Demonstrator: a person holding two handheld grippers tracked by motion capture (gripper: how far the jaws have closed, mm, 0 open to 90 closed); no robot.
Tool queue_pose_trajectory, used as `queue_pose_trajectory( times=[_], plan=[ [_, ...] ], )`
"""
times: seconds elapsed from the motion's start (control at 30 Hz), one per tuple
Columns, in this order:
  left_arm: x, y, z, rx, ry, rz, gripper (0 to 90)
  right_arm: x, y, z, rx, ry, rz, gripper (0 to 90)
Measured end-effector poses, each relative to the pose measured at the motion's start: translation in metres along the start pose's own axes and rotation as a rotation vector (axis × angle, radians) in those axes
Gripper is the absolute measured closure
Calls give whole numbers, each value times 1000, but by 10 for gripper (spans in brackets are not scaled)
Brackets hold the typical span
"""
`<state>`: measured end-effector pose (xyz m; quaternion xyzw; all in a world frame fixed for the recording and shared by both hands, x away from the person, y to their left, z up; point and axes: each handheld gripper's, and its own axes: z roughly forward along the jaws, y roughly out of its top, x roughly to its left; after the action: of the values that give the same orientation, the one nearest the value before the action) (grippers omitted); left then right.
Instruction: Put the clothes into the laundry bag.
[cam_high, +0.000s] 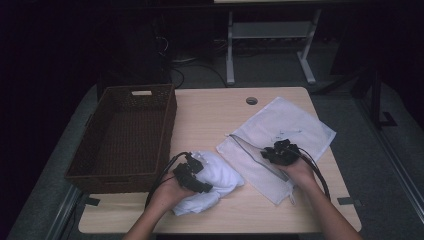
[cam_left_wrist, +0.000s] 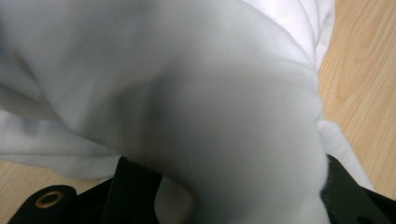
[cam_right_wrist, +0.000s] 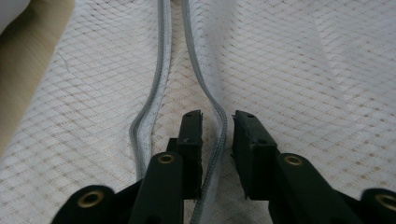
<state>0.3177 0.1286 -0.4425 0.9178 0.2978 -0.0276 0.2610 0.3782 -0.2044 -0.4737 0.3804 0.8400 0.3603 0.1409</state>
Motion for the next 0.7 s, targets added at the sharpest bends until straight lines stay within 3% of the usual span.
queue_pose_trajectory(
  times=[0.23,0.43,0.7],
  plan=[
    [0,0,0,0,0,0,554,0,-1,-1,0,5,-17,865],
    [0,0,0,0,1,1,554,2,3,-5,-22,17,-24,878],
    [0,0,0,0,2,1,554,2,11,-19,-83,0,-10,878]
  ],
)
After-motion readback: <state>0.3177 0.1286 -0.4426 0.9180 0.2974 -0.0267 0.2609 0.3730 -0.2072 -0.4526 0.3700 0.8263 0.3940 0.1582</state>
